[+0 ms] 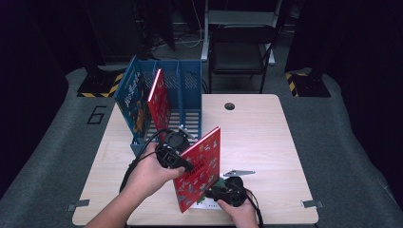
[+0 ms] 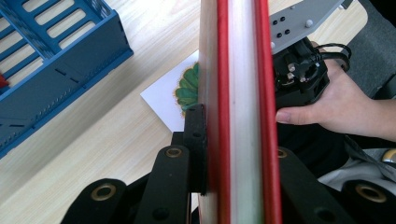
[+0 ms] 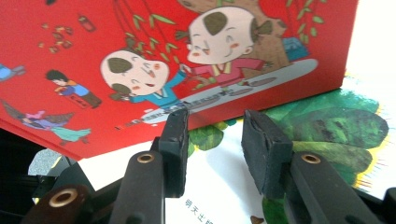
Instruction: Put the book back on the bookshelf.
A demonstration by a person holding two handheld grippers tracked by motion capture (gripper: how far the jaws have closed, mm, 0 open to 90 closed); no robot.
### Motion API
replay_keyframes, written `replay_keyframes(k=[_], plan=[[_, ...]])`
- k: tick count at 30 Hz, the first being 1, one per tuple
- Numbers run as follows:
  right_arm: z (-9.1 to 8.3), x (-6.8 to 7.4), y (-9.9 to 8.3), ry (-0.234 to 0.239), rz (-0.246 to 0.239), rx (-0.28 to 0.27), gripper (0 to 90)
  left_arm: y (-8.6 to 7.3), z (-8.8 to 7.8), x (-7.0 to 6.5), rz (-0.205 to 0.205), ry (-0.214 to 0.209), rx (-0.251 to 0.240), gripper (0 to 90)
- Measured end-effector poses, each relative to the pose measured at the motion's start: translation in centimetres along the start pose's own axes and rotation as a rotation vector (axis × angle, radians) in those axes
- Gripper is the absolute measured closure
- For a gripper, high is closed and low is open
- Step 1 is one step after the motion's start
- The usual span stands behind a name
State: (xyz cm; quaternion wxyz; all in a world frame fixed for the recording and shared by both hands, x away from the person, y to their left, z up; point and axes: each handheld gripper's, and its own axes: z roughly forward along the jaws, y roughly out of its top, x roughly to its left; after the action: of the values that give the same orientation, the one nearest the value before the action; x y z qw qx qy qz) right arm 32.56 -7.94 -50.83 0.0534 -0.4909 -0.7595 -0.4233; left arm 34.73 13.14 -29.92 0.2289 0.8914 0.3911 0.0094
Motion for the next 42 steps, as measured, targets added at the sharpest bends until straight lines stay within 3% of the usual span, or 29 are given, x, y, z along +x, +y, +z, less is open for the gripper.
replay_keyframes(k=[17, 25, 28, 42], plan=[[-0.3, -0.4, 0.0, -0.005, -0.013, -0.009, 59.8, 0.6, -2.0, 0.4, -0.019, 0.030, -0.027, 79.5], [-0.3, -0.4, 0.0, -0.011, -0.029, -0.017, 58.3, 0.9, -2.9, 1.0, -0.030, 0.039, -0.013, 79.5], [-0.4, -0.3, 0.0, -0.011, -0.003, 0.000, 58.0, 1.0, -3.4, 1.3, -0.041, 0.046, -0.019, 79.5], [-0.4, -0.3, 0.1, -0.016, -0.027, 0.005, 55.3, 1.8, -5.1, 1.7, -0.052, 0.063, -0.022, 79.5]])
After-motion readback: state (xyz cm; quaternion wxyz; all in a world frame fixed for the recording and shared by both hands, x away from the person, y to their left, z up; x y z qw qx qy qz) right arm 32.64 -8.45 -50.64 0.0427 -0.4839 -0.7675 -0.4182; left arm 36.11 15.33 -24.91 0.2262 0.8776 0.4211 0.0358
